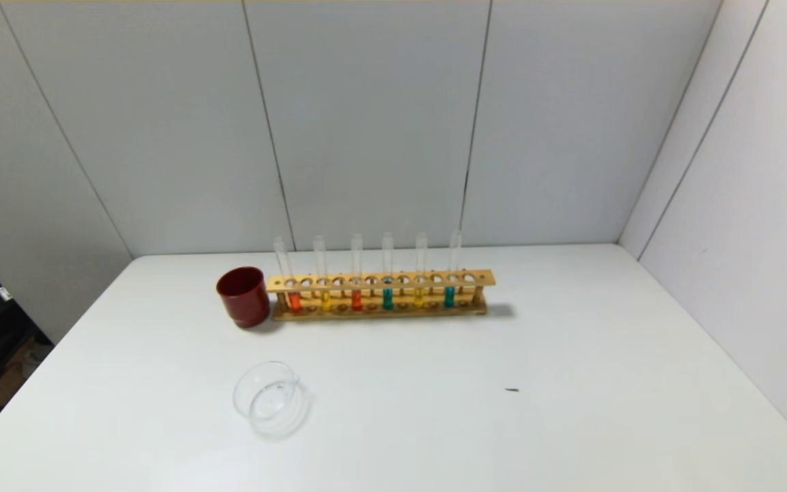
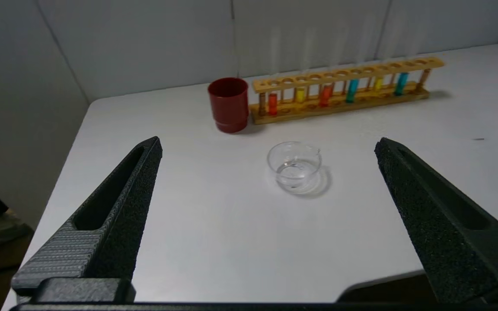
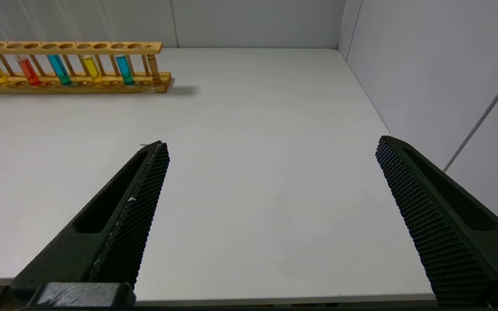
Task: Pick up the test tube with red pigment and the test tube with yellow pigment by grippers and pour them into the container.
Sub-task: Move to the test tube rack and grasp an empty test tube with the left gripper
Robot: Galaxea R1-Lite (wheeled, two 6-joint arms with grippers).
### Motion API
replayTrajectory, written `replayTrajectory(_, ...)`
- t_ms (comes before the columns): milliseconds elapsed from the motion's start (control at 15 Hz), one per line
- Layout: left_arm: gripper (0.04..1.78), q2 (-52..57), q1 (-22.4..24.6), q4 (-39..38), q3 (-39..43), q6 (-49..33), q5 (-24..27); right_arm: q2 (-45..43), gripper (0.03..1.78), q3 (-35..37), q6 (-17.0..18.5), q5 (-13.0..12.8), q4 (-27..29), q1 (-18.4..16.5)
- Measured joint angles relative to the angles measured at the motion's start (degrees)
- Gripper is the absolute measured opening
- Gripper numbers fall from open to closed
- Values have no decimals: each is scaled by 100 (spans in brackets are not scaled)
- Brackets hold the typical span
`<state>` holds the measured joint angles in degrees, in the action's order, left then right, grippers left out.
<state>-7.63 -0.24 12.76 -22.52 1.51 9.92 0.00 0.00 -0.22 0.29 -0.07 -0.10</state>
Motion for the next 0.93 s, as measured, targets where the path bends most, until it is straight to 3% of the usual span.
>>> replayTrajectory(200, 174, -1268, -69, 313, -1117, 28, 339, 0, 175, 0, -2, 1, 0, 0)
replayTrajectory(400, 174, -2817, -112, -6, -1844, 2, 424, 0, 175, 0, -2, 1, 0, 0)
replayTrajectory(933, 174, -6723, -250, -2711, -2243, -335, 418, 0, 175, 0, -2, 1, 0, 0)
